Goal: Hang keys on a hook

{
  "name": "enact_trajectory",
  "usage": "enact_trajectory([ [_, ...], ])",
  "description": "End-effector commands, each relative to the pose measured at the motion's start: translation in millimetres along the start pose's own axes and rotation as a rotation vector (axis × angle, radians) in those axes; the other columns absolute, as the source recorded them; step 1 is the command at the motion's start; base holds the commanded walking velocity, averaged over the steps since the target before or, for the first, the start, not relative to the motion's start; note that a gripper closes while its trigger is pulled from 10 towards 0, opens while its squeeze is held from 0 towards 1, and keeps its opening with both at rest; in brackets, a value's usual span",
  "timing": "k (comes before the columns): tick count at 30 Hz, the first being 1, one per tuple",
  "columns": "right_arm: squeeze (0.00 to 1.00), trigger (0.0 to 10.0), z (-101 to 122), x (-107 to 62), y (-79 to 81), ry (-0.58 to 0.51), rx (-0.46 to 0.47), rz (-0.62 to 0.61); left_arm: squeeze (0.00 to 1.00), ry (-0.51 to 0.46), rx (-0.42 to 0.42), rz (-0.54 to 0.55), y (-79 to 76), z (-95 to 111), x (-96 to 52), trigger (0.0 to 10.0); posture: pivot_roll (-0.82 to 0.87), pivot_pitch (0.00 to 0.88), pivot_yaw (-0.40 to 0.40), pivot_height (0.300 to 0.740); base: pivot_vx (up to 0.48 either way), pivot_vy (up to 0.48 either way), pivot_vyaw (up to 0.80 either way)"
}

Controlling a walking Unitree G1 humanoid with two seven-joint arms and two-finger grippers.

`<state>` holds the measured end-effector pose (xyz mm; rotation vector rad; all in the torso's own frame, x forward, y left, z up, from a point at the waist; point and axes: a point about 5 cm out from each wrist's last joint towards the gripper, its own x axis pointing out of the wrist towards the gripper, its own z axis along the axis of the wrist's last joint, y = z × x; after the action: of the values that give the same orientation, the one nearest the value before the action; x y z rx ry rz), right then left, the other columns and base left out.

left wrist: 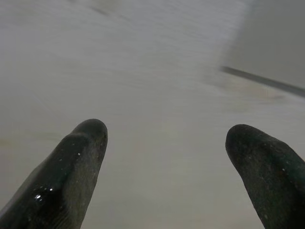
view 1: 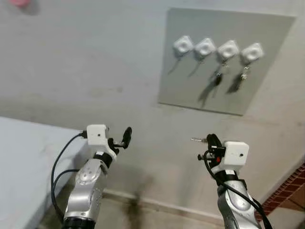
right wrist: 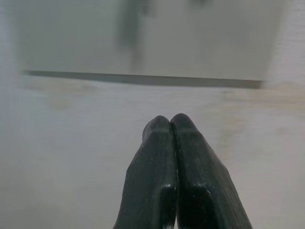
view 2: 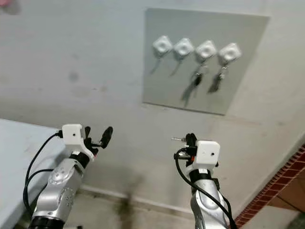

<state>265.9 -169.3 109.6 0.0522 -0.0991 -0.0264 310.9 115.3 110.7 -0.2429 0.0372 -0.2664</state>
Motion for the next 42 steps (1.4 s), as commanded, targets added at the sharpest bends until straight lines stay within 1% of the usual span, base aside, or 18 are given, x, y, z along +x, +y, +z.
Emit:
enact_trajectory([
  [1,0.0,10.0,6.6,3.3,6.5,-0.029,0.013,0.013,0.0,-0.013,0.026,0.026,7.8,7.4,0.2,10.0,-0.01,0.01,-0.026,0.74,0.251,0.0,0.0],
  [6,0.0,10.0,6.0,3.1,7.2,-0.024,0.012,0.019,0.0,-0.017,0.021,0.027,6.8,6.6,0.1,10.0,0.0,0.012,-0.03,0.74,0.0,0.0,0.0],
  [11,0.0,10.0,5.8,3.8,7.4,-0.021,0.01,0.025,0.0,-0.03,0.024,-0.013,2.7,9.0,0.9,10.0,0.0,0.012,-0.032,0.74,0.0,0.0,0.0],
  [12,0.0,10.0,6.0,4.5,8.3,-0.019,0.01,0.036,0.0,-0.037,0.047,-0.04,-0.7,10.8,1.3,10.0,0.0,0.014,-0.033,0.74,0.0,0.0,0.0],
  [13,0.0,10.0,6.0,4.5,8.3,-0.019,0.01,0.036,0.0,-0.037,0.047,-0.04,-0.7,10.8,1.3,10.0,0.0,0.014,-0.033,0.74,0.0,0.0,0.0],
  [15,0.0,10.0,9.9,9.0,12.4,-0.032,0.002,0.076,0.0,-0.042,0.064,-0.123,-13.6,13.9,3.9,10.0,0.0,0.013,-0.035,0.74,0.0,0.0,0.0],
  [16,0.0,10.0,10.2,9.4,12.7,-0.033,0.002,0.078,0.0,-0.043,0.065,-0.13,-14.7,14.3,4.1,10.0,0.0,0.013,-0.035,0.74,0.0,0.0,0.0],
  [17,0.0,10.0,12.0,11.7,13.7,-0.039,0.002,0.088,0.0,-0.049,0.072,-0.166,-20.1,16.4,4.6,10.0,0.0,0.013,-0.036,0.74,0.0,0.0,0.0],
  [19,0.0,10.0,14.8,15.0,16.6,-0.043,0.008,0.121,0.0,-0.057,0.077,-0.2,-26.7,19.5,5.7,10.0,0.0,0.013,-0.034,0.74,0.0,0.0,0.0],
  [21,0.0,10.0,20.9,18.7,21.2,-0.055,0.02,0.162,0.0,-0.068,0.079,-0.231,-33.7,23.5,7.3,10.0,0.0,0.012,-0.036,0.74,0.0,0.0,0.0],
  [26,0.0,10.0,38.3,27.0,27.9,-0.116,0.0,0.186,0.0,-0.098,0.083,-0.286,-45.9,34.5,8.8,10.0,-0.01,0.011,-0.033,0.74,0.0,0.0,0.0],
  [28,0.0,10.0,46.7,31.3,30.4,-0.136,0.029,0.199,0.0,-0.112,0.086,-0.308,-51.5,40.3,9.2,10.0,-0.01,0.011,-0.036,0.74,0.0,0.0,0.0],
  [31,0.0,10.0,56.1,36.2,33.3,-0.164,0.038,0.216,0.0,-0.122,0.081,-0.326,-56.2,44.7,9.0,10.0,-0.01,0.01,-0.037,0.74,0.0,0.0,0.0],
  [33,0.0,10.0,65.6,42.4,36.3,-0.193,0.048,0.231,0.0,-0.122,0.086,-0.337,-58.9,46.6,9.2,10.0,-0.01,0.006,-0.036,0.74,0.0,0.0,0.0],
  [37,0.0,10.0,76.1,51.9,38.8,-0.225,0.048,0.238,0.0,-0.131,0.086,-0.355,-63.3,51.9,9.7,10.0,-0.01,0.001,-0.035,0.74,0.0,0.0,0.0],
  [42,0.0,10.0,87.9,63.4,35.8,-0.261,0.04,0.234,0.0,-0.143,0.088,-0.376,-67.9,58.7,10.3,10.0,0.0,0.0,-0.036,0.74,0.0,0.0,0.0],
])
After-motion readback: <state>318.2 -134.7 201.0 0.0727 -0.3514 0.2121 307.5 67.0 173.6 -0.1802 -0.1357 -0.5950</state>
